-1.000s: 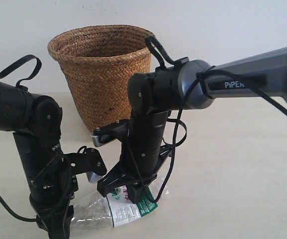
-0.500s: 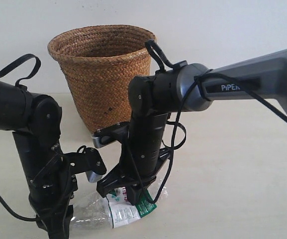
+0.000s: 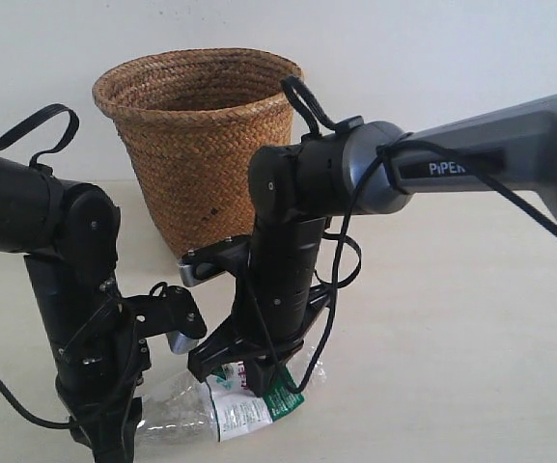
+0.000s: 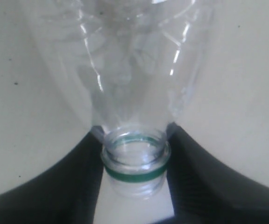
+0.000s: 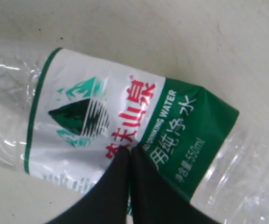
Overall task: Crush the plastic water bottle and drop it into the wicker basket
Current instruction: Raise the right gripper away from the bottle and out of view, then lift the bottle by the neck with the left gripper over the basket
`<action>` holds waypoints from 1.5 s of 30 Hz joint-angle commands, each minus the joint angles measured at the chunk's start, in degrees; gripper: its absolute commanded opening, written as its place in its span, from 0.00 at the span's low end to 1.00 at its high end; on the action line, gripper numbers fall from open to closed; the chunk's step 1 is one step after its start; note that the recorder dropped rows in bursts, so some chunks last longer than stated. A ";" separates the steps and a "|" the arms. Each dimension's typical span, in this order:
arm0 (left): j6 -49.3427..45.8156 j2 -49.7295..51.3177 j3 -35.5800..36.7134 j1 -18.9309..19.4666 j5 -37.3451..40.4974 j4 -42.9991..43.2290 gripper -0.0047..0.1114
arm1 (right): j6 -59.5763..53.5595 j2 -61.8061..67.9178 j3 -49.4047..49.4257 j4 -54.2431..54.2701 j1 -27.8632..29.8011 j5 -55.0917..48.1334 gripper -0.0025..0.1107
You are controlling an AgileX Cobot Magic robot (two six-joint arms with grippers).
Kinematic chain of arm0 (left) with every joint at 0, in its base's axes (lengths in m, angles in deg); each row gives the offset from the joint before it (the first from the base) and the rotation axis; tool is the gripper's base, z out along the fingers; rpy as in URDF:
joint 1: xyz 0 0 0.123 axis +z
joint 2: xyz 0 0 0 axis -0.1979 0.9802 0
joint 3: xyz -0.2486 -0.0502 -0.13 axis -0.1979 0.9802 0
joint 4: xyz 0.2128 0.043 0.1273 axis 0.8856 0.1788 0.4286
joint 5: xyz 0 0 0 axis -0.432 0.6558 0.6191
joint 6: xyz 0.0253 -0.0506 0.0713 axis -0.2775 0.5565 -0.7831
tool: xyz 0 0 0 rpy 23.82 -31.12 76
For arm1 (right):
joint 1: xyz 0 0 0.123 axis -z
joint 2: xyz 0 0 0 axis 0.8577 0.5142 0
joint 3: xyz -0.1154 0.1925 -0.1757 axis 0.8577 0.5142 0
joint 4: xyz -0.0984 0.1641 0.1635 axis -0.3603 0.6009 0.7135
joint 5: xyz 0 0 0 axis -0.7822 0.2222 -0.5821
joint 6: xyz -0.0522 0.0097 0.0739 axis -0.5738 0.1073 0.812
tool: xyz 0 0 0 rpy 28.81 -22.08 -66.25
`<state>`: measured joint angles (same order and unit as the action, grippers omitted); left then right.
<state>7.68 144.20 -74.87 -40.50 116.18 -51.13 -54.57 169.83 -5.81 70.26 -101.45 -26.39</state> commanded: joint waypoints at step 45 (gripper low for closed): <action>-0.22 -1.58 -2.05 -0.12 -2.18 1.27 0.08 | 21.85 -108.46 72.11 -25.58 0.14 42.09 0.02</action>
<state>7.68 144.31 -75.70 -40.50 114.41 -50.53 -32.98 61.71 66.10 44.60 -101.44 14.16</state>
